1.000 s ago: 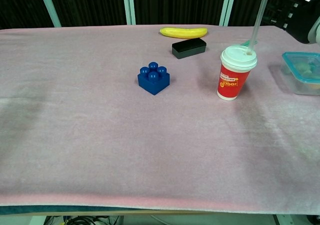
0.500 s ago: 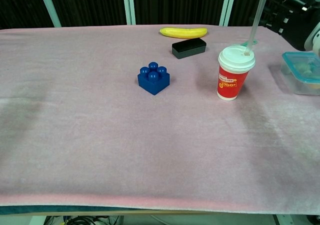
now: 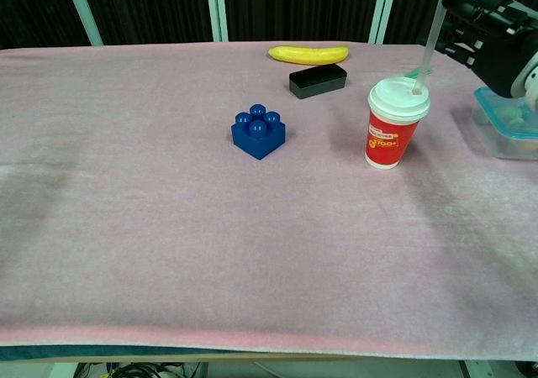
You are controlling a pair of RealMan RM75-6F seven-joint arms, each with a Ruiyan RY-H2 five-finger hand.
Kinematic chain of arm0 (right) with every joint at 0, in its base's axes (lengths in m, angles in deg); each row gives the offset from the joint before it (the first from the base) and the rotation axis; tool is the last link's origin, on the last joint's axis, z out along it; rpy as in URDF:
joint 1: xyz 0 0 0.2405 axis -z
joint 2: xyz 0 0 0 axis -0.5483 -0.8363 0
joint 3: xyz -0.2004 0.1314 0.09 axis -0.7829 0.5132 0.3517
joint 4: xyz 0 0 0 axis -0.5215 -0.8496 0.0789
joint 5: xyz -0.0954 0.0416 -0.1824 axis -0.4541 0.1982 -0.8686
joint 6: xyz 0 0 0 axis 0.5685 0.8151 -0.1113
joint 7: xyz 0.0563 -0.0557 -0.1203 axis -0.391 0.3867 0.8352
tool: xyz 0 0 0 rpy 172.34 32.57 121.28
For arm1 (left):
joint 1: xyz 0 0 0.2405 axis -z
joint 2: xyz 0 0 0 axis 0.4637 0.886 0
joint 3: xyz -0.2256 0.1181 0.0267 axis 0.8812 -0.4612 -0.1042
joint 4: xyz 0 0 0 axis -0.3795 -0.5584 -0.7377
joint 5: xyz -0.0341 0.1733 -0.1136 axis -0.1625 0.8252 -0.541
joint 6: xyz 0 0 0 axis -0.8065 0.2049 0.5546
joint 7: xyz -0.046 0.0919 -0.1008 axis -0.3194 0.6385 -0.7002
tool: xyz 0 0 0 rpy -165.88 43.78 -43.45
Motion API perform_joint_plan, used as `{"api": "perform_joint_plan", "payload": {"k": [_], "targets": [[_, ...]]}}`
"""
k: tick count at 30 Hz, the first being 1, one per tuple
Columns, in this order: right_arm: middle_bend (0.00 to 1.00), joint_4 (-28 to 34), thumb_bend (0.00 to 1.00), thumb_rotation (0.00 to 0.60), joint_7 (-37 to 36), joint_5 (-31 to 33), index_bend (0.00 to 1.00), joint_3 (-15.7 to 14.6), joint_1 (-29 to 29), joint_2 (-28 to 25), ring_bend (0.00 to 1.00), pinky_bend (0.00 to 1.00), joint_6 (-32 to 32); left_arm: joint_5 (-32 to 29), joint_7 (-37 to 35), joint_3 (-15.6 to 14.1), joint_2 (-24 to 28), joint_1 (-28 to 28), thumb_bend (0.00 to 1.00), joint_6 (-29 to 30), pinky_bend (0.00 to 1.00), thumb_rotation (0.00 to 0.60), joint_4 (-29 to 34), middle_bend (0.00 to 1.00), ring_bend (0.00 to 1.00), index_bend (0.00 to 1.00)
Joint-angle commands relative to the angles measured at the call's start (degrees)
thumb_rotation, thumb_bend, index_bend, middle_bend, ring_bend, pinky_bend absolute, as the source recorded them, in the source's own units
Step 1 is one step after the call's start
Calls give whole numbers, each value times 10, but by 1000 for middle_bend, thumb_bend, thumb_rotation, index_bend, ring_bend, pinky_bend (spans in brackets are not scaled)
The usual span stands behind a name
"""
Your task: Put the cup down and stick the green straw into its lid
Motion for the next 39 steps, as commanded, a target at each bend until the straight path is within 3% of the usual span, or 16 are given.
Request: {"api": "perform_joint_plan", "payload": {"k": [1, 22, 39], "targets": [[8, -14, 388, 600, -10, -9, 678, -10, -3, 5, 17, 180, 4, 0, 0, 0, 0, 0, 581, 0, 0, 600, 0, 91, 23, 201], [8, -88, 397, 600, -25, -7, 686, -55, -14, 27, 17, 180, -12, -2, 1, 0, 2, 0, 581, -2, 0, 600, 2, 91, 23, 201], [7, -114, 397, 600, -23, 1, 685, -73, -15, 40, 17, 179, -26, -3, 0, 0, 3, 0, 581, -4, 0, 600, 3, 91, 23, 201]]}}
